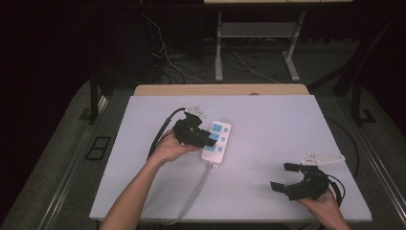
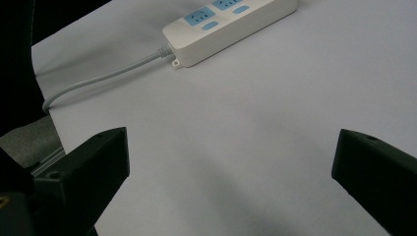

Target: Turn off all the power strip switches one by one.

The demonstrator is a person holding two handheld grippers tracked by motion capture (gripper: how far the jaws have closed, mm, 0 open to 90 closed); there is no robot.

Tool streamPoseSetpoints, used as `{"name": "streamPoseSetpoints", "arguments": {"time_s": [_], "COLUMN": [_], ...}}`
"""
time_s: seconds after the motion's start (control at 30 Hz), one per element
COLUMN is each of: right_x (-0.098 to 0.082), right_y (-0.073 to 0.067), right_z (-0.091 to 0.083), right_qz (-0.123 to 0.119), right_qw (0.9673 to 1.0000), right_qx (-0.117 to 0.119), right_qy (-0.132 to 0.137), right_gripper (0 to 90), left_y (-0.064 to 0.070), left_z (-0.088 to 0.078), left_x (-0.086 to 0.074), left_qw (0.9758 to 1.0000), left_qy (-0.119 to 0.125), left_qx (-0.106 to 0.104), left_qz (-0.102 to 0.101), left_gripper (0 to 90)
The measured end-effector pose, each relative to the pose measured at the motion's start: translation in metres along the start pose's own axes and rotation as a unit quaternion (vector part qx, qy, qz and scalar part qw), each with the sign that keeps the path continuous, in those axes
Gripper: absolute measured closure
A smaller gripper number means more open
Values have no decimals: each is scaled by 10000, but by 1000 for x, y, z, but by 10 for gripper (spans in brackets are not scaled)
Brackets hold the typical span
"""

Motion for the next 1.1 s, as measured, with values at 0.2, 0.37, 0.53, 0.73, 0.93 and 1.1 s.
{"name": "streamPoseSetpoints", "arguments": {"time_s": [0.2,0.37,0.53,0.73,0.93,1.1], "right_x": [0,-1,-1,-1,-1,-1], "right_y": [1,0,0,0,0,0], "right_z": [0,0,0,0,0,0], "right_qz": [7,11,6,9,3,-8], "right_qw": [10000,10000,10000,10000,10000,10000], "right_qx": [0,21,24,24,43,43], "right_qy": [0,-21,-25,-29,-34,-36], "right_gripper": [8,8,8,8,8,8], "left_y": [-2,-6,-9,-12,-12,-12], "left_z": [4,8,12,20,31,41], "left_x": [0,0,2,6,8,7], "left_qw": [10000,10000,10000,9999,9997,9994], "left_qy": [9,20,43,-41,-164,-279], "left_qx": [-77,-95,-35,-35,-107,-141], "left_qz": [5,11,60,98,162,174], "left_gripper": [708,817,891,892,892,893]}}
Point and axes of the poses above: each handheld gripper's, and its own axes: z roughly forward along the jaws, x roughly out of its top, y roughly to its right, the point moved 5 cm from there along z, roughly forward along the jaws, and after that the axes turned 7 degrees about -x, right-handed, at the moved point
